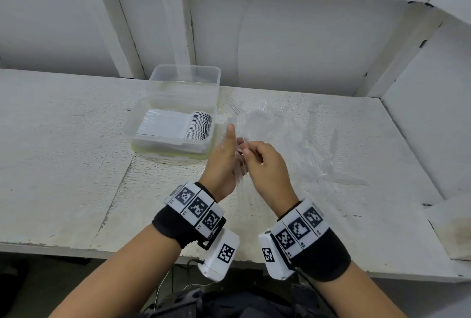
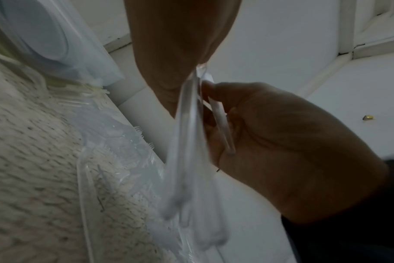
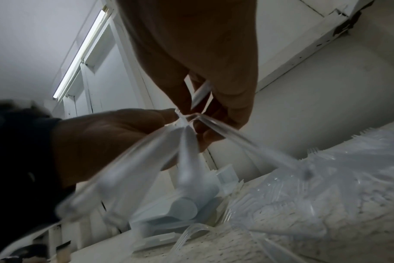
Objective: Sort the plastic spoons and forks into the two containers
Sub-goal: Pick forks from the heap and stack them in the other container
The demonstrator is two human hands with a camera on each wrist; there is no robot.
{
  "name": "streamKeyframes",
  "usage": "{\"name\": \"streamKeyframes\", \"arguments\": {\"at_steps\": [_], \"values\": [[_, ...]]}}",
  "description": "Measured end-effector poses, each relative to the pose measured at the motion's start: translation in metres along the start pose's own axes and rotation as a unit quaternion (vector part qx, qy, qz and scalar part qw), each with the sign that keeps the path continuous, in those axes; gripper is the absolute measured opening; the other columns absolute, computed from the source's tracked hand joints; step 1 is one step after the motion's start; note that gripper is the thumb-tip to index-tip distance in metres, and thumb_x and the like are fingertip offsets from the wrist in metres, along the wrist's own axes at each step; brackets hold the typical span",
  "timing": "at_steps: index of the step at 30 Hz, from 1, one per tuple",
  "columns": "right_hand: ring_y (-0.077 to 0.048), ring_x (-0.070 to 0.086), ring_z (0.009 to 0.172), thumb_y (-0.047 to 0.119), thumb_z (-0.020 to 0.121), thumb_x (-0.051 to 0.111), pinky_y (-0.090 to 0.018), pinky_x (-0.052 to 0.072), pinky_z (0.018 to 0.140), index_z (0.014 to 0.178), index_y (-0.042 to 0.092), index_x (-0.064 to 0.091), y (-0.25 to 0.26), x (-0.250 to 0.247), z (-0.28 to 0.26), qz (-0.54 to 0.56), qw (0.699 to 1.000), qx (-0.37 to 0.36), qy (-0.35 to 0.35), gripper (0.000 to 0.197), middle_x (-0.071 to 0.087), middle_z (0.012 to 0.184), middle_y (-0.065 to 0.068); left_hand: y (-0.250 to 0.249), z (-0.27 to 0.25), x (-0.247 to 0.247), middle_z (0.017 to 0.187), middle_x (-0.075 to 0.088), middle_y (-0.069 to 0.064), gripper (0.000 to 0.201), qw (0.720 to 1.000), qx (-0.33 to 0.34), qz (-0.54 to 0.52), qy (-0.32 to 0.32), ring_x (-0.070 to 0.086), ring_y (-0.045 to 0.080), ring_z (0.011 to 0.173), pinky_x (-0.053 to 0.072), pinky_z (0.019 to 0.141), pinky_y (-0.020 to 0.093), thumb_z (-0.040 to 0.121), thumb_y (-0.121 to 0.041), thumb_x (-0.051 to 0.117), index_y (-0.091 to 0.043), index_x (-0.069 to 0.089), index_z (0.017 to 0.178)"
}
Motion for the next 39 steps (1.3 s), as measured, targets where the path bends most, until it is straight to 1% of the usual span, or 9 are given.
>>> {"name": "streamKeyframes", "arguments": {"at_steps": [6, 13, 16, 19, 23, 28, 32, 35, 39], "values": [[-0.003, 0.052, 0.09, 0.018, 0.097, 0.046, -0.003, 0.037, 0.073, 0.103, 0.017, 0.067, 0.003, 0.0, -0.001, 0.002, 1.0, 0.007, 0.014, 0.023, 0.06, 0.102, -0.003, -0.005, -0.001, -0.003, 0.077, 0.067, 0.013, 0.04, 1.0, 0.009, 0.005, -0.026, 0.068, 0.017, 0.077, 0.054, 0.06, 0.022, 0.096, -0.03, 0.045, -0.006, 0.055, 0.066], [0.002, 0.048, 0.105, 0.023, 0.1, 0.038, -0.003, 0.035, 0.084, 0.132, 0.02, 0.052, 0.002, -0.019, -0.008, -0.042, 0.999, -0.018, -0.003, 0.035, 0.054, 0.114, 0.011, -0.014, 0.003, -0.021, 0.071, 0.069, 0.009, 0.025, 0.994, 0.006, -0.032, -0.102, 0.07, 0.019, 0.067, 0.059, 0.064, 0.029, 0.09, -0.03, 0.058, -0.007, 0.053, 0.098], [0.002, 0.046, 0.091, 0.033, 0.101, 0.032, -0.003, 0.033, 0.072, 0.136, 0.026, 0.047, -0.002, -0.025, -0.009, -0.117, 0.993, -0.025, -0.007, 0.039, 0.053, 0.107, 0.009, -0.016, 0.004, -0.023, 0.082, 0.069, 0.013, 0.035, 0.993, 0.004, -0.018, -0.114, 0.072, 0.02, 0.07, 0.059, 0.063, 0.029, 0.089, -0.033, 0.059, -0.004, 0.052, 0.107], [0.001, 0.046, 0.077, 0.024, 0.098, 0.042, -0.005, 0.034, 0.065, 0.127, 0.022, 0.056, -0.007, -0.024, -0.009, -0.152, 0.986, -0.055, -0.034, 0.032, 0.053, 0.102, 0.004, -0.016, 0.005, -0.022, 0.082, 0.069, 0.016, 0.031, 0.992, 0.003, -0.019, -0.126, 0.071, 0.022, 0.071, 0.06, 0.067, 0.031, 0.088, -0.033, 0.06, -0.004, 0.051, 0.09], [0.004, 0.045, 0.066, 0.015, 0.093, 0.053, -0.005, 0.037, 0.062, 0.124, 0.023, 0.06, -0.008, -0.012, -0.011, -0.149, 0.983, -0.099, -0.041, 0.033, 0.04, 0.08, 0.012, -0.013, 0.008, -0.017, 0.08, 0.069, 0.016, 0.037, 0.991, 0.007, -0.025, -0.128, 0.07, 0.023, 0.069, 0.06, 0.065, 0.031, 0.089, -0.037, 0.058, -0.001, 0.05, 0.095], [0.003, 0.045, 0.068, 0.012, 0.093, 0.052, -0.004, 0.036, 0.063, 0.129, 0.022, 0.056, -0.006, -0.001, -0.01, -0.151, 0.982, -0.11, 0.0, 0.037, 0.043, 0.089, 0.005, -0.014, 0.012, -0.012, 0.088, 0.068, 0.016, 0.036, 0.991, 0.002, -0.047, -0.124, 0.07, 0.022, 0.074, 0.059, 0.067, 0.033, 0.088, -0.037, 0.059, -0.005, 0.048, 0.1], [0.0, 0.048, 0.076, 0.019, 0.097, 0.044, -0.003, 0.036, 0.073, 0.134, 0.027, 0.05, 0.003, -0.001, -0.007, -0.102, 0.989, -0.072, 0.085, 0.038, 0.044, 0.087, 0.009, -0.014, 0.015, -0.012, 0.067, 0.068, 0.006, 0.016, 0.991, 0.002, -0.067, -0.112, 0.069, 0.017, 0.066, 0.057, 0.071, 0.033, 0.089, -0.024, 0.06, -0.011, 0.052, 0.088], [-0.01, 0.058, 0.09, 0.032, 0.099, 0.038, -0.017, 0.043, 0.084, 0.135, 0.038, 0.045, 0.008, 0.0, -0.008, -0.026, 0.985, -0.011, 0.173, 0.038, 0.06, 0.096, 0.002, -0.015, 0.014, -0.013, 0.064, 0.068, 0.0, 0.02, 0.99, 0.007, -0.069, -0.123, 0.07, 0.014, 0.067, 0.056, 0.064, 0.035, 0.092, -0.031, 0.056, -0.012, 0.048, 0.095], [-0.013, 0.059, 0.099, 0.039, 0.095, 0.048, -0.036, 0.052, 0.087, 0.14, 0.038, 0.034, 0.005, 0.005, -0.01, -0.019, 0.978, 0.012, 0.208, 0.047, 0.058, 0.101, 0.014, -0.014, 0.013, -0.013, 0.08, 0.07, 0.001, 0.044, 0.99, -0.027, -0.083, -0.113, 0.07, 0.012, 0.074, 0.054, 0.051, 0.034, 0.09, -0.041, 0.055, -0.009, 0.047, 0.12]]}}
Point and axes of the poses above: each hand's wrist, its own z-axis towards the middle knuckle, its own x-axis out of the palm, y = z × x, the point moved 3 cm from there along z, towards the middle knuckle
